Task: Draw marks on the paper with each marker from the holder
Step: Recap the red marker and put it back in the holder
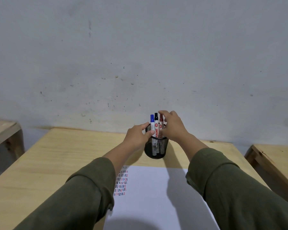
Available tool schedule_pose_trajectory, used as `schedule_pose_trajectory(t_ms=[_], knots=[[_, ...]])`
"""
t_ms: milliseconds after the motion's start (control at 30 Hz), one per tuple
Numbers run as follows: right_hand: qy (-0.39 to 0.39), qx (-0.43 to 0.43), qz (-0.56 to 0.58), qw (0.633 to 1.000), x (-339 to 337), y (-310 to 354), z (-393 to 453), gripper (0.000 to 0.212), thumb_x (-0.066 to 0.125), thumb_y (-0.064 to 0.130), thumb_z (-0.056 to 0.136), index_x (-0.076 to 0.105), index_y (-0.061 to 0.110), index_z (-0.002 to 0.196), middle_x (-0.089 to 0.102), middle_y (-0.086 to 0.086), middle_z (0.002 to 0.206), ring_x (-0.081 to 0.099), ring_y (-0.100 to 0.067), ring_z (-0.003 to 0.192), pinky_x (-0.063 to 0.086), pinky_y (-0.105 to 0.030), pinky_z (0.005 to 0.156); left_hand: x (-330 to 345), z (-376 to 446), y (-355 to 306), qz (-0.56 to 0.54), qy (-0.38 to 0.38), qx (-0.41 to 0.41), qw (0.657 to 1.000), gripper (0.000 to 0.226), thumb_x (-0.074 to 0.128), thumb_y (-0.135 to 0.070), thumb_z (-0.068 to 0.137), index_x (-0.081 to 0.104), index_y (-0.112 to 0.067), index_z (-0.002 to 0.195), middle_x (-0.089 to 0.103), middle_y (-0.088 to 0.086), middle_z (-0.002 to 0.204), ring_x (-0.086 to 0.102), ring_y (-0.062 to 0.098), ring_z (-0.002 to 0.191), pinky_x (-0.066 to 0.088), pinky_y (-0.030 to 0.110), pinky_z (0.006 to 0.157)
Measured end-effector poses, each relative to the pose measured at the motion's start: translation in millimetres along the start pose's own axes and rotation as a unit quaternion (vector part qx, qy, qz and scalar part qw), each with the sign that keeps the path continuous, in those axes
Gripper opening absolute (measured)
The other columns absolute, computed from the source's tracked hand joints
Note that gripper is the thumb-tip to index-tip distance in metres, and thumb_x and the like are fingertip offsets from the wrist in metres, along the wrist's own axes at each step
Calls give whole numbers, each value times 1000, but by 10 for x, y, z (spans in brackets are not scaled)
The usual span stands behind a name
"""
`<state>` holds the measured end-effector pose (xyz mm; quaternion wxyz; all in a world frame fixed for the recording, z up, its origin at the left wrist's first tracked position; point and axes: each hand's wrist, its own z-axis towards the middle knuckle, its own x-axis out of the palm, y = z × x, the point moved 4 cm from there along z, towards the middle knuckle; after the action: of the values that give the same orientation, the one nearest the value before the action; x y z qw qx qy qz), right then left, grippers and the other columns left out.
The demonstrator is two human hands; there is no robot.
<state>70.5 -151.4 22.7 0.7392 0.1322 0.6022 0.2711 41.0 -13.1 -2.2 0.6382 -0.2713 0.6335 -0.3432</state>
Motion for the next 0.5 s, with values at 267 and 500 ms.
schedule_pose_trajectory(t_ms=[267,500], knots=[[-5,-12,-3,1000,3,8,2,66,69,12,80,44,27,138,37,-9,116,48,-22,99,48,-31,86,-5,-11,5,-2,0,1,1000,54,54,-35,91,41,-20,142,44,3,148,36,21,140,29,28,109],[-62,-33,23,997,-28,2,-124,50,69,22,77,52,28,124,43,-3,105,52,-18,90,45,-29,75,11,-21,9,-12,-10,-6,1000,54,55,-36,90,43,-22,141,45,4,147,37,22,139,30,29,108]])
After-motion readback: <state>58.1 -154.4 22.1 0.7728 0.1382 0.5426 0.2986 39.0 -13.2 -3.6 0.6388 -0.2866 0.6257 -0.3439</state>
